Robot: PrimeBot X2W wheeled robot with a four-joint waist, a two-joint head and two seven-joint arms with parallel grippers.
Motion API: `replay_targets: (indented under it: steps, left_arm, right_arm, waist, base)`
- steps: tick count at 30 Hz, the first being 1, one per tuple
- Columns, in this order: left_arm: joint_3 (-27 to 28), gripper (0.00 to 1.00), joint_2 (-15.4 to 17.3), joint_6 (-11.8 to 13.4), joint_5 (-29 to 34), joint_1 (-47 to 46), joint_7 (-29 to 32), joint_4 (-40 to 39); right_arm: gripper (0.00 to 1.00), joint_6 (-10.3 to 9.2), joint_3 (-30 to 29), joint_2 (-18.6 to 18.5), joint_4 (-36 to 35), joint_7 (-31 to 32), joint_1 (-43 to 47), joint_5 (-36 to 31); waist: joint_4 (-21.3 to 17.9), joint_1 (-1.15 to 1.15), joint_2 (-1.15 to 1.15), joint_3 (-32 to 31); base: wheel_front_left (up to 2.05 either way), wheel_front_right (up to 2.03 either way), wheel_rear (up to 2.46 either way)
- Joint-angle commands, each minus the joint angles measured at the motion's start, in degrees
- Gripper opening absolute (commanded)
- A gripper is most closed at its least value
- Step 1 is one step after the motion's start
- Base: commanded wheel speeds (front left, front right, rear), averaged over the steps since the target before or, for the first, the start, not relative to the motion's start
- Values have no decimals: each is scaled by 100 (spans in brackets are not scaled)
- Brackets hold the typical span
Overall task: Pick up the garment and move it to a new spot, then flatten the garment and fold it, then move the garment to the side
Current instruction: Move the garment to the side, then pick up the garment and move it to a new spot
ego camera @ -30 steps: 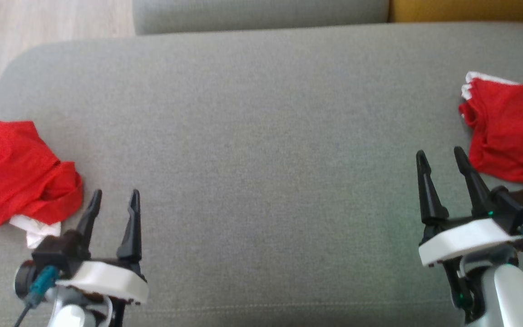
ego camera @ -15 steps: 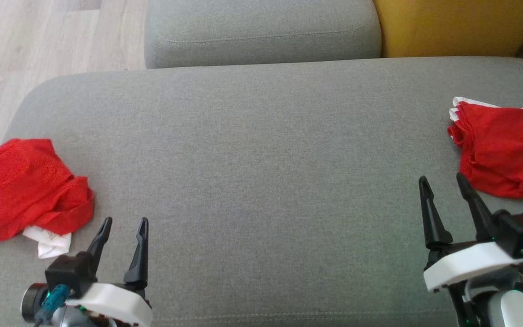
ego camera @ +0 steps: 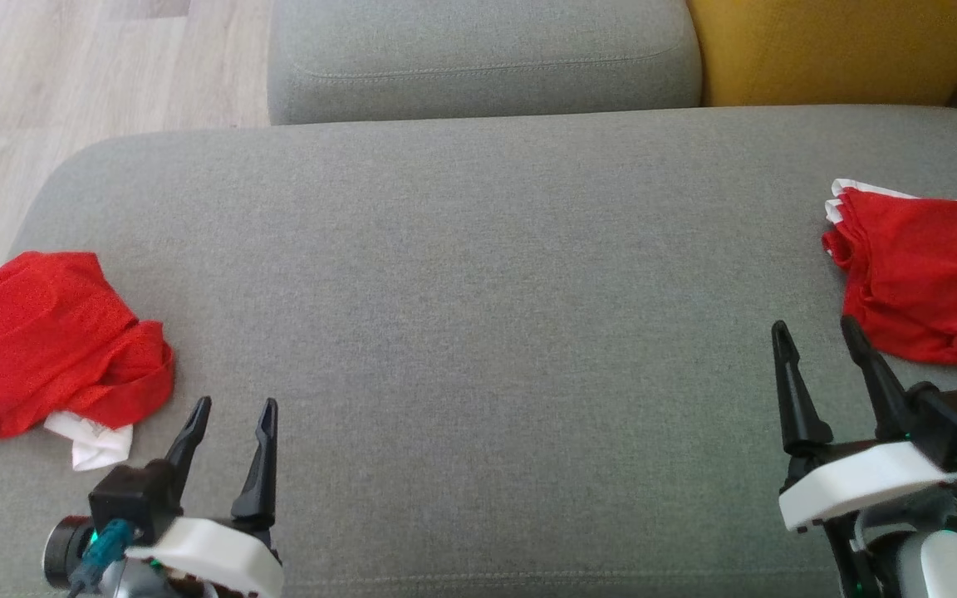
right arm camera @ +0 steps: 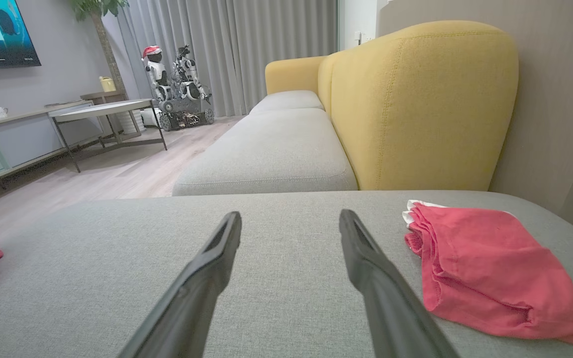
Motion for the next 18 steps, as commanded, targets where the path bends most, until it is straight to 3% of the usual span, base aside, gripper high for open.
replay_targets:
  steps: [1, 10, 18]
  left_arm:
    - [204, 100, 126, 53, 28, -255, -13, -204]
    - [174, 100, 132, 73, 0, -322, -4, -229]
    - [108, 100, 59, 54, -26, -544, -34, -190]
  right_arm:
    - [100, -4, 104, -22, -226, -11, -113, 35]
    - [100, -4, 16, -21, -261, 27, -73, 49]
    - [100, -4, 54, -21, -403, 74, 53, 96]
  waist:
    - [-5, 0, 0, -2]
    - [101, 0, 0, 6]
    - [807, 0, 0, -18]
  base:
    - [0, 0, 0]
    - [0, 0, 0]
    - [0, 0, 0]
